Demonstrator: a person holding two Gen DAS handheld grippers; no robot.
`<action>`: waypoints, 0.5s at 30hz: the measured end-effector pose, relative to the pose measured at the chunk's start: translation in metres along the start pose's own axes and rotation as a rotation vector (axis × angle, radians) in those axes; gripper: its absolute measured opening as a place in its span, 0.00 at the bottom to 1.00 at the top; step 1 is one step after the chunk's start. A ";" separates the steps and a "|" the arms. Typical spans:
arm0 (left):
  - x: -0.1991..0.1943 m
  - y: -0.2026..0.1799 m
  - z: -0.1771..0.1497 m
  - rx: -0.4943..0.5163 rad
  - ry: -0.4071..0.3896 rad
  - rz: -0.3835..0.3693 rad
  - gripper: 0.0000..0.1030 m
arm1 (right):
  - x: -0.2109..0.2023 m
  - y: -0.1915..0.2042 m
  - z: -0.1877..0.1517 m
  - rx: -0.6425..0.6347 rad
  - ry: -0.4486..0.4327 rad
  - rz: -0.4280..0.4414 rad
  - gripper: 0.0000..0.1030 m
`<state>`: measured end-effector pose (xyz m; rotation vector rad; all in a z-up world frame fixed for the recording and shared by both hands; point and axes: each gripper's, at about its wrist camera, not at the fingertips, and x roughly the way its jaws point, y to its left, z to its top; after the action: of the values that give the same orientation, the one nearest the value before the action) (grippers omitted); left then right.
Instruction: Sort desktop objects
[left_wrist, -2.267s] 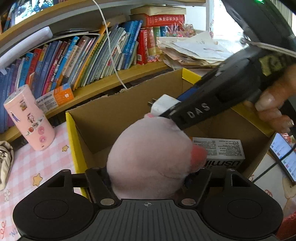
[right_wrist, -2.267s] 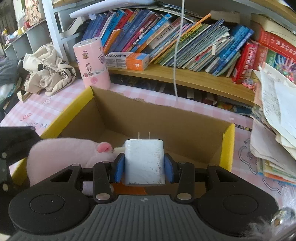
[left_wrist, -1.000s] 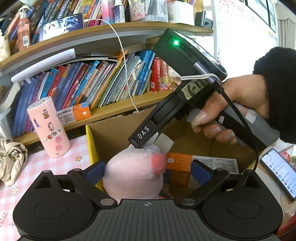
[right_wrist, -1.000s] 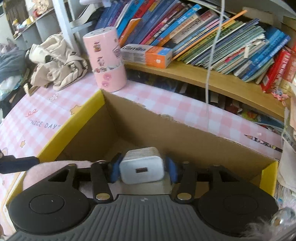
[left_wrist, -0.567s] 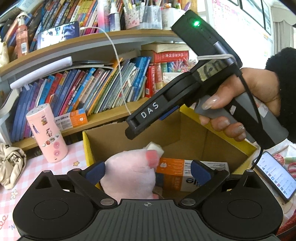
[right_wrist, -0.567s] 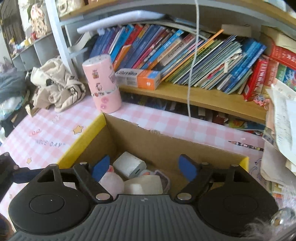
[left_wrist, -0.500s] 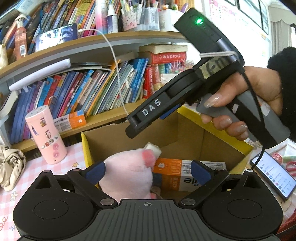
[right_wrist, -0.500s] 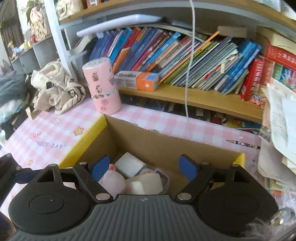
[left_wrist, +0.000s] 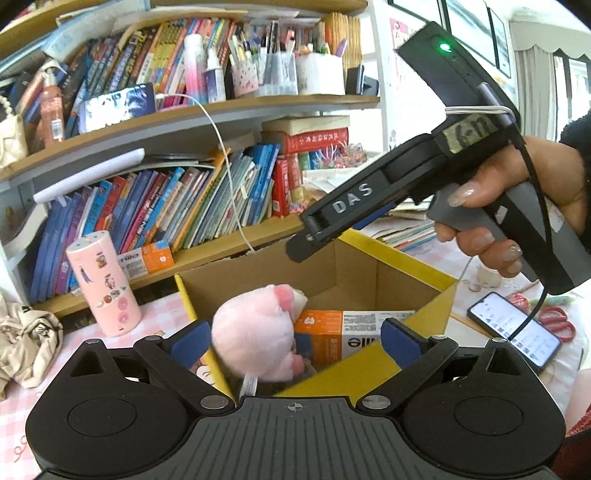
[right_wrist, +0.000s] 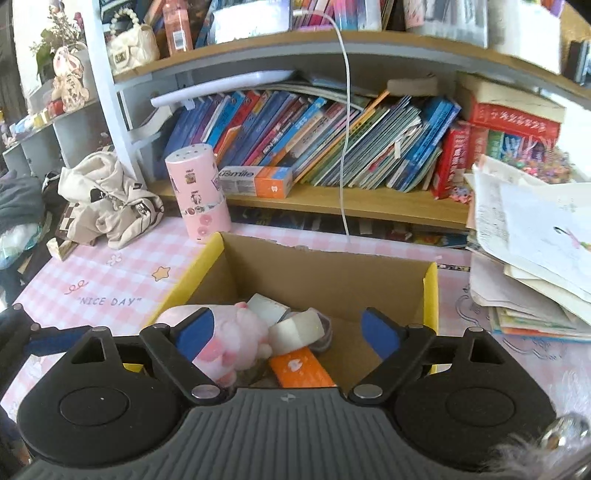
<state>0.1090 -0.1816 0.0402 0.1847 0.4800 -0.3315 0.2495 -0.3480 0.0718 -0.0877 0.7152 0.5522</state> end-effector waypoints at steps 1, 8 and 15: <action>-0.006 0.001 -0.002 -0.004 -0.003 -0.002 0.97 | -0.006 0.004 -0.002 0.002 -0.007 -0.009 0.86; -0.043 0.008 -0.017 -0.026 -0.018 -0.010 0.98 | -0.038 0.027 -0.026 0.045 -0.027 -0.071 0.86; -0.073 0.018 -0.035 -0.072 -0.013 0.029 0.98 | -0.066 0.050 -0.063 0.091 -0.040 -0.140 0.89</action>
<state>0.0397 -0.1361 0.0462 0.1193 0.4750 -0.2865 0.1458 -0.3511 0.0720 -0.0413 0.6889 0.3858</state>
